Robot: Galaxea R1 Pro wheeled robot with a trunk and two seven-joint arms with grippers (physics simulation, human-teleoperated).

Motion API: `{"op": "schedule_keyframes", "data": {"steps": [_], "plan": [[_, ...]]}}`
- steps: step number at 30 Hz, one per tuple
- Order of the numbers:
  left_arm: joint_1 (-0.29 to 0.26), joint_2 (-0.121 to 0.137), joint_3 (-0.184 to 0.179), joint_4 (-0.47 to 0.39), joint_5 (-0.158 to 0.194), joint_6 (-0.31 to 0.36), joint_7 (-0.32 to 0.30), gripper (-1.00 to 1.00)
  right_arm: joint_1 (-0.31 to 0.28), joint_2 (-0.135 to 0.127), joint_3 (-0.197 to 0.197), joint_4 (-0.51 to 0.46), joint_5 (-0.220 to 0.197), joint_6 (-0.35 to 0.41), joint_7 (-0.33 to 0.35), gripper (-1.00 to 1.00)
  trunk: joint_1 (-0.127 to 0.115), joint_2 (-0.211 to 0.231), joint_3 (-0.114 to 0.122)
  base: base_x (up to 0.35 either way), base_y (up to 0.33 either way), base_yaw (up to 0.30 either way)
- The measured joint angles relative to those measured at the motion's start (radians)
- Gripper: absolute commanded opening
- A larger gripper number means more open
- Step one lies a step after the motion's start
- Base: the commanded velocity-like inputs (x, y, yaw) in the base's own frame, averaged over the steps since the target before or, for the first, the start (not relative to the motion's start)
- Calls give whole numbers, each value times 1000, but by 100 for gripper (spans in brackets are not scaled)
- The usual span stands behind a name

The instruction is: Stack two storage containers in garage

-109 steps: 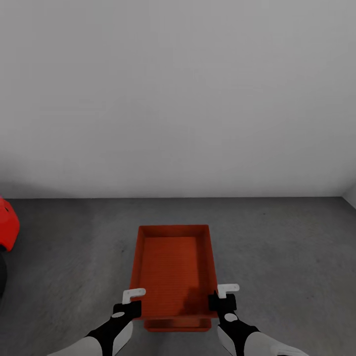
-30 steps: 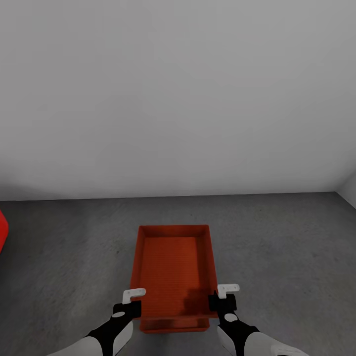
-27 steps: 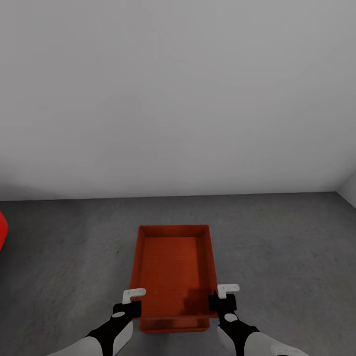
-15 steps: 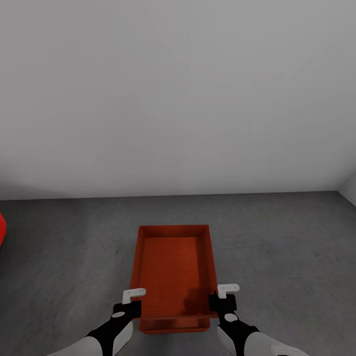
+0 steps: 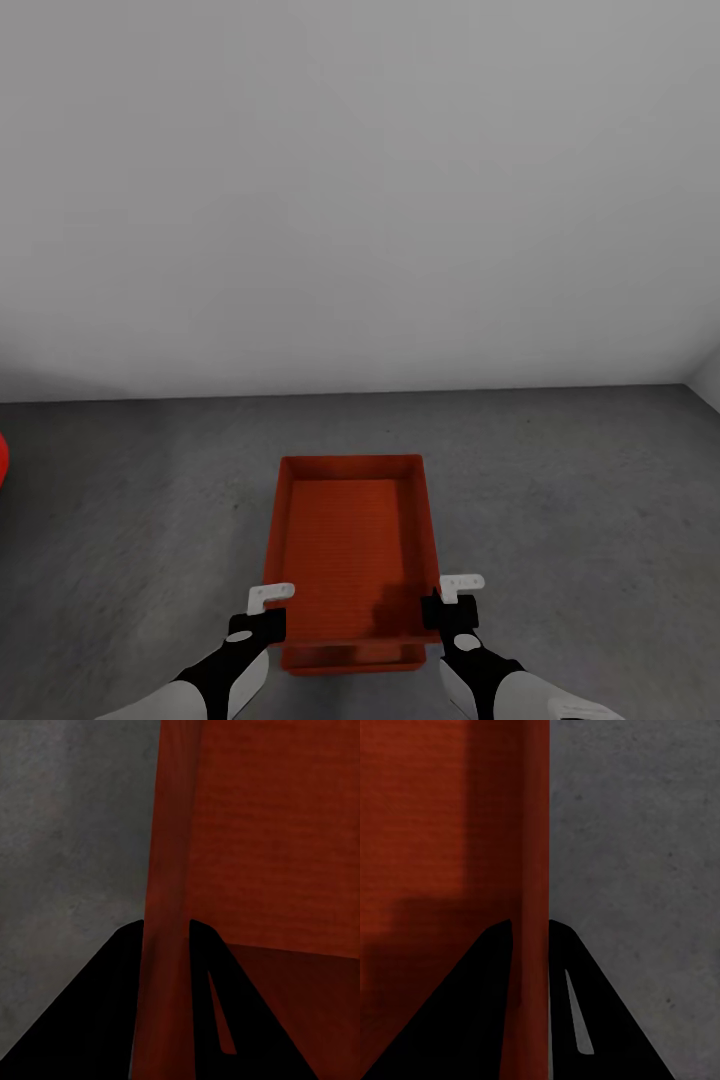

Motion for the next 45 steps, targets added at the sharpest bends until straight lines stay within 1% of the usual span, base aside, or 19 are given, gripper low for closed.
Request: {"op": "schedule_keyframes", "data": {"steps": [15,21,25,32,40,45], "plan": [[0,0,2,1,-2,0,-1,-100,0,0,1,0,-1,0,0,-100,58,-105,-47,0,0,0],[-1,4,2,1,-2,-4,-8,-100,0,1,82,2,-82,-6,-4,-100,58,-105,-47,0,0,0],[0,-1,2,2,-2,-8,-2,-100,0,-4,133,2,-140,-11,4,-100,58,-105,-47,0,0,0],[0,-1,2,2,-2,-9,-2,-100,0,-6,227,3,-232,-12,2,-100,58,-105,-47,-72,0,0],[0,0,4,2,-5,-10,-6,-100,0,-6,352,4,-346,-12,-9,-100,58,-105,-47,-183,0,0],[-1,1,5,1,-10,-10,-7,-100,0,-6,449,6,-446,-17,-12,-100,58,-105,-47,-14,0,0]]}}
